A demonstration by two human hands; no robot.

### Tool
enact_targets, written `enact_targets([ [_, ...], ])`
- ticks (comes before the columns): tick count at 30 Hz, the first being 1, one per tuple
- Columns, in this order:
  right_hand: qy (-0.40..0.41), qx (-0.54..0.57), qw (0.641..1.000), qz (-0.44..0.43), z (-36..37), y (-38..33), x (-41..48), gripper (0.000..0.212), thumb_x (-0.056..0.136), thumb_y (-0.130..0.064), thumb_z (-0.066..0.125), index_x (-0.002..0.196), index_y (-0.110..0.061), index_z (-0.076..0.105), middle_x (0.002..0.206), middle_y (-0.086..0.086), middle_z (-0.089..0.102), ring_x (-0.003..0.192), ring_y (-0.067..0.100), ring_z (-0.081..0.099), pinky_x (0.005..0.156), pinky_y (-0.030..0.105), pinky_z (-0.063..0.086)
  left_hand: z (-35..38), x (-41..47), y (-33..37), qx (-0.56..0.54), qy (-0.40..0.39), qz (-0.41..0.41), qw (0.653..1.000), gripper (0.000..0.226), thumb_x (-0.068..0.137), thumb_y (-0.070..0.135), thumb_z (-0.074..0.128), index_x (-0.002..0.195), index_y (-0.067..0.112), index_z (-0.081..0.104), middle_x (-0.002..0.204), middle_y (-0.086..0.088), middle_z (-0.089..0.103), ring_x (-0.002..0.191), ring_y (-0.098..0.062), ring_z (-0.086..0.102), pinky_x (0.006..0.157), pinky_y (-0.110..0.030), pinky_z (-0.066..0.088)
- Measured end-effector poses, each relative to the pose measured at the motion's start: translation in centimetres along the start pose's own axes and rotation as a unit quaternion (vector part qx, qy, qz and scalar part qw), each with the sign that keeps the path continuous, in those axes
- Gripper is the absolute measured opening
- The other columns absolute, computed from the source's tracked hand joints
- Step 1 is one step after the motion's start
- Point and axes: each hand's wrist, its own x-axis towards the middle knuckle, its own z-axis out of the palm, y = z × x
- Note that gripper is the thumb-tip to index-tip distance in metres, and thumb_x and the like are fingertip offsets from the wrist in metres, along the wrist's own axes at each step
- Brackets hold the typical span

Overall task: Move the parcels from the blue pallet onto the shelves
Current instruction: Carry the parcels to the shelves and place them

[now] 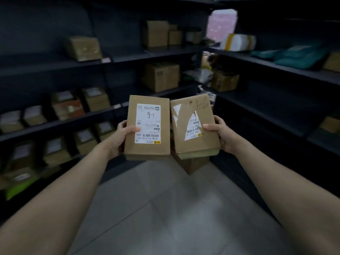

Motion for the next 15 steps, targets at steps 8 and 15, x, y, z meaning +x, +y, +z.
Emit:
enact_targets([
  [8,-0.161,-0.053,0.985,0.015,15.7,-0.9,8.3,0.098,0.062,-0.024,0.082,0.145,-0.033,0.031,0.119,0.007,0.064,0.100,0.030,0.067,0.082,0.045,0.056,-13.6,-3.5,-0.6,-0.049,0.148,0.015,0.988,0.089,0.059,0.031,0.078,0.135,0.032,0.033,0.116,-0.003,0.067,0.103,-0.025,0.065,0.080,-0.040,0.054],
  [15,-0.274,-0.090,0.957,0.022,25.7,-2.0,13.7,0.105,0.051,-0.028,0.084,0.143,-0.033,0.033,0.116,0.003,0.065,0.097,0.027,0.068,0.068,0.039,0.057,-20.6,-5.3,-0.4,-0.078,0.261,0.044,0.961,0.100,0.047,0.032,0.085,0.132,0.028,0.033,0.114,-0.006,0.066,0.102,-0.027,0.066,0.083,-0.046,0.055],
])
